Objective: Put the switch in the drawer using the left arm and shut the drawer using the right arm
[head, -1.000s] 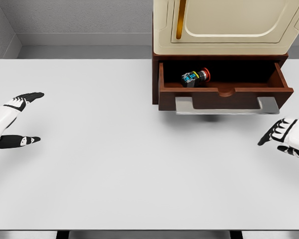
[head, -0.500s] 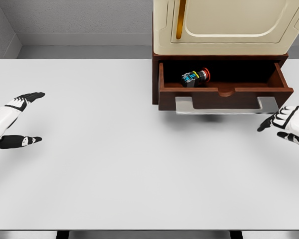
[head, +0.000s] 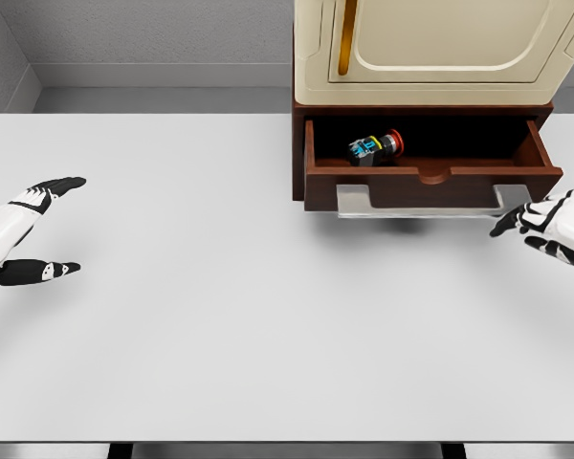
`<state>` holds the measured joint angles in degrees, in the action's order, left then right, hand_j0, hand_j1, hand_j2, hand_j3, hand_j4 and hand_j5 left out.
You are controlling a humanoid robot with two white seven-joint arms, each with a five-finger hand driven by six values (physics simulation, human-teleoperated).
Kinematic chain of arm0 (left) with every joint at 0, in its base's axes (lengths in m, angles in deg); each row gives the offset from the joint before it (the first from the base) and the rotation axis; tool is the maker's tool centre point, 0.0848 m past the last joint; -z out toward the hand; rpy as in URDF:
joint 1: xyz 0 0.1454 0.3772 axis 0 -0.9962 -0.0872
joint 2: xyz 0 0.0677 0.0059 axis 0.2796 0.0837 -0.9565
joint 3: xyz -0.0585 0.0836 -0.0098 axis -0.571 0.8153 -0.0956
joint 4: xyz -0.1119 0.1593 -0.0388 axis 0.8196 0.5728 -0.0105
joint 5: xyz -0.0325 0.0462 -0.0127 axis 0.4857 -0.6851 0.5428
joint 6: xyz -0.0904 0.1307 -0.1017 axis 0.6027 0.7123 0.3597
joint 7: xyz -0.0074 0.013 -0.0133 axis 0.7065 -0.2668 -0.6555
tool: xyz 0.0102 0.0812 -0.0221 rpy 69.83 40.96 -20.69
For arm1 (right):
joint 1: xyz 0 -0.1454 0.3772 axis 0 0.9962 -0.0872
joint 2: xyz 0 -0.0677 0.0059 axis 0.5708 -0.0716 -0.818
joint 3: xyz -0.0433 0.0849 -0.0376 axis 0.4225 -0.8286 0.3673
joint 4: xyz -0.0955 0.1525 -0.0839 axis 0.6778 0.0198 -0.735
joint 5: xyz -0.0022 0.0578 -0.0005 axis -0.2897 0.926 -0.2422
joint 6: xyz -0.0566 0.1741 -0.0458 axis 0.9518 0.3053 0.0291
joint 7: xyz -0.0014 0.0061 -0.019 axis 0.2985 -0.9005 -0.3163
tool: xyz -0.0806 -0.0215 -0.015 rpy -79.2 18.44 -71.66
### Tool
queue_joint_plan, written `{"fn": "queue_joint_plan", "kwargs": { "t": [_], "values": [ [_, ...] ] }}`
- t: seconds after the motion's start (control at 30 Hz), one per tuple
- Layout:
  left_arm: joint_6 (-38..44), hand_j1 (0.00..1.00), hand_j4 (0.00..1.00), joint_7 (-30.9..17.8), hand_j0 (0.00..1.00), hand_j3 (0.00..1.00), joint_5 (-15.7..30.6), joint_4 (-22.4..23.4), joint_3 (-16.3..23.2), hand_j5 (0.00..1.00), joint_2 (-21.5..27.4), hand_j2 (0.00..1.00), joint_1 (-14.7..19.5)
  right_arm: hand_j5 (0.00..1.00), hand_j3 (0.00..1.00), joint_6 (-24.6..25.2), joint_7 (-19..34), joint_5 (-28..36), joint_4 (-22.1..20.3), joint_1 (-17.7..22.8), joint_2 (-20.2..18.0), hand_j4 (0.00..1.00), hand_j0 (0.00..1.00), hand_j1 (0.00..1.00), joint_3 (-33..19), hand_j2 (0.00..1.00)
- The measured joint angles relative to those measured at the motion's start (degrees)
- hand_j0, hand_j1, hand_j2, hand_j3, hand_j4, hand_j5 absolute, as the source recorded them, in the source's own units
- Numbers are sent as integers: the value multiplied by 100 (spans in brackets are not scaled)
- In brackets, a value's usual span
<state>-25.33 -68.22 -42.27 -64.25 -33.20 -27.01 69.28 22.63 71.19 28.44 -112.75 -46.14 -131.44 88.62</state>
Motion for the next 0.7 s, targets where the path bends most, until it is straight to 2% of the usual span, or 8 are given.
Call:
{"fn": "queue_joint_plan", "kwargs": {
  "t": [0.2,0.23,0.27,0.5,0.7],
  "values": [
    [0,100,100,0,100,100,1,0,0,100,0,100,0,62,62,3,-5,-2,40,-132,69,62,62,62,4,62],
    [0,100,100,0,100,100,1,0,0,100,0,100,0,60,60,2,-5,11,60,-123,63,60,60,60,5,60],
    [0,100,100,0,100,100,0,0,1,100,0,100,0,52,52,2,-4,5,109,-123,50,52,52,52,8,52],
    [0,100,100,0,100,100,6,-6,0,100,0,100,0,54,54,-6,17,26,332,114,-150,54,54,54,-4,54],
    [0,100,100,0,100,100,9,-15,0,100,0,100,-9,56,56,-7,41,-25,85,97,-206,56,56,56,2,56]
  ]
}}
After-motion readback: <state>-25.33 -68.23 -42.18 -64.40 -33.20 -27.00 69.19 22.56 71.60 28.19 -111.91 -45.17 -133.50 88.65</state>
